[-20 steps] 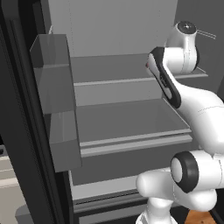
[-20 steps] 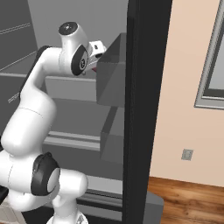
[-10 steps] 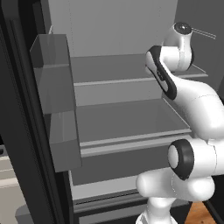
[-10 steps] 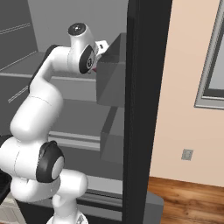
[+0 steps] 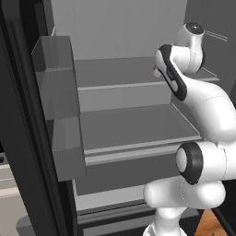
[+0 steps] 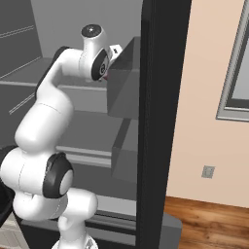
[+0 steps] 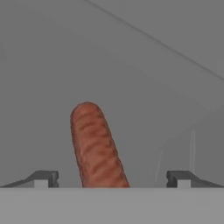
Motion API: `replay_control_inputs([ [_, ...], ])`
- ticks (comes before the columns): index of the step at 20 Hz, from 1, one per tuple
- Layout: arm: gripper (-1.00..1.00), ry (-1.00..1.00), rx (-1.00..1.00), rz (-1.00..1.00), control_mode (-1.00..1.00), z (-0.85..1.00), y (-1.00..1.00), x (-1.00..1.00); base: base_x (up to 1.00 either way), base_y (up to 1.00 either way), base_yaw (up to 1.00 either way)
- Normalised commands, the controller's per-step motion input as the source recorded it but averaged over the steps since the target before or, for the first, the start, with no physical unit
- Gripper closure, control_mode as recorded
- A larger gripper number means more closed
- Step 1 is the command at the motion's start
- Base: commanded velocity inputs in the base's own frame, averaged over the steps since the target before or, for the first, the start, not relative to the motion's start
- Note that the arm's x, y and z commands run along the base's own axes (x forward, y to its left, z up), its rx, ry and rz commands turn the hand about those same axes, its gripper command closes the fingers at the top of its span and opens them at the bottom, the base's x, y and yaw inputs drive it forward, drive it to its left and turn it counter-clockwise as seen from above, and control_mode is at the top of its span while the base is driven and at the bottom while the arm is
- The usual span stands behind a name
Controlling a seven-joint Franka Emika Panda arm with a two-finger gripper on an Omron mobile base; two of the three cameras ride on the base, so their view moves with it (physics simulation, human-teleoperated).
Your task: Move the hot dog bun to the plate on the dining table and place the condiment next to that plate. Then navigate to the fridge and take the sausage and place it on the plate as well.
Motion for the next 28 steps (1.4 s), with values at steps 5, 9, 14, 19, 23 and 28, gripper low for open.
replay_control_inputs([
  [5,1.00,0.17,0.04,0.05,-1.00,-0.52,0.00,0.13,0.00,0.00,0.00],
  [9,1.00,0.15,0.08,0.08,-1.00,-0.52,0.00,0.01,0.00,0.00,0.00],
  [14,1.00,0.02,0.05,0.09,-1.00,-0.31,0.00,-0.12,0.00,0.00,0.00],
  [19,1.00,-0.18,-0.03,0.03,-1.00,0.00,0.37,-0.69,0.00,0.00,0.00],
  [23,1.00,-0.17,-0.06,0.00,-1.00,0.00,0.64,-0.80,0.00,0.00,0.00],
  [28,1.00,-0.14,-0.02,0.00,-1.00,0.02,0.71,-0.91,0.00,0.00,0.00],
])
